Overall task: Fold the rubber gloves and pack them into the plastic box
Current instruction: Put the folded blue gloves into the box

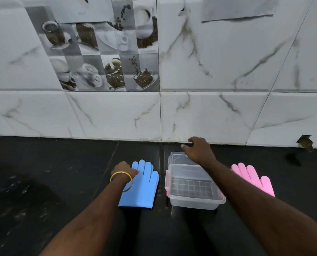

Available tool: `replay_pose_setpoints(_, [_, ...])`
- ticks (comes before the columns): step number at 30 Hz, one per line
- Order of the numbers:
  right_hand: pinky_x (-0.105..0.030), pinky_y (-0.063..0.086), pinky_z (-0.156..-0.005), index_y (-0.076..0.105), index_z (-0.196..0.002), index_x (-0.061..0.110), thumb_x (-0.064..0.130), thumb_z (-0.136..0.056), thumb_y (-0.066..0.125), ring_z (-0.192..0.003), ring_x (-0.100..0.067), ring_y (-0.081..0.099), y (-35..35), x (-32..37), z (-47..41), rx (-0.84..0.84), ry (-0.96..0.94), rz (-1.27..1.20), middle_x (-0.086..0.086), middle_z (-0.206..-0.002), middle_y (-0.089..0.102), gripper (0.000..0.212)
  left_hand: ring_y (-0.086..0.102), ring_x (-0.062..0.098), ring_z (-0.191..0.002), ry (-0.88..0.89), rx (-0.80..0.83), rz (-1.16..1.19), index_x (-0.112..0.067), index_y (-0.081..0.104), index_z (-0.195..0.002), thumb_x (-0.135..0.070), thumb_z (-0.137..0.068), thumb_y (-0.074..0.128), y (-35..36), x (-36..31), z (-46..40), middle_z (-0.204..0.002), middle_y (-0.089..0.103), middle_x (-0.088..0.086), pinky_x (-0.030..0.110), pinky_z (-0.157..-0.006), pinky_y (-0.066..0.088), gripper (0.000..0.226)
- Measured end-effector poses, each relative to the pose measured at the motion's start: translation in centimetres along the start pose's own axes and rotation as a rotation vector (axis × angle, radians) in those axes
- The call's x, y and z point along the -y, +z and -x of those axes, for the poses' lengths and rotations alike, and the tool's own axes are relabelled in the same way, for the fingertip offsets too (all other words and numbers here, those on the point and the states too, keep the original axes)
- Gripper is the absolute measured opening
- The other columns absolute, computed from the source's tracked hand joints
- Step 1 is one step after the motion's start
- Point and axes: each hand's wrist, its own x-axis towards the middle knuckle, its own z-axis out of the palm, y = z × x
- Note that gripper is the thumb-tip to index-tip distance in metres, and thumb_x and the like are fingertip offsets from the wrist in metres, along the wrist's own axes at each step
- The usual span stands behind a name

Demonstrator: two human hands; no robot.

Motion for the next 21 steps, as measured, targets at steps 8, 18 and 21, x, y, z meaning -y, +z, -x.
replay_pose_setpoints(8, [-0.035,0.047,-0.096,0.068,-0.113,0.018,0.031,-0.086,0.067,-0.108,-0.02,0.059,8.0,6.2,5.8,0.106,-0.274,-0.089,-0.003,-0.116,0.064,0.03,0.056,0.033,-0.116,-0.229,0.098,0.121,-0.002,0.044,-0.131,-0.039,-0.067,0.083,1.8,6.3,1.4,-0.133,0.053,0.016,0.041,-0.091,0.051,0.084])
replay_pose_setpoints(18, [-0.026,0.049,-0.089,0.066,-0.111,0.01,0.031,-0.086,0.072,-0.1,-0.016,0.062,14.9,5.8,9.9,0.492,0.025,-0.123,-0.003,-0.11,0.066,0.032,0.059,0.026,-0.087,-0.293,0.133,0.297,-0.002,0.053,-0.12,-0.023,-0.068,0.084,2.3,6.1,1.5,-0.114,0.063,0.014,0.033,-0.073,0.047,0.065])
replay_pose_setpoints(21, [-0.026,0.055,-0.067,0.064,-0.099,0.014,0.03,-0.085,0.072,-0.078,-0.015,0.063,14.6,5.7,11.3,0.647,0.375,-0.376,-0.004,-0.096,0.064,0.023,0.06,0.023,-0.073,-0.311,0.208,0.362,0.0,0.059,-0.113,-0.017,-0.067,0.083,2.0,5.8,1.2,-0.096,0.064,0.012,0.033,-0.069,0.048,0.055])
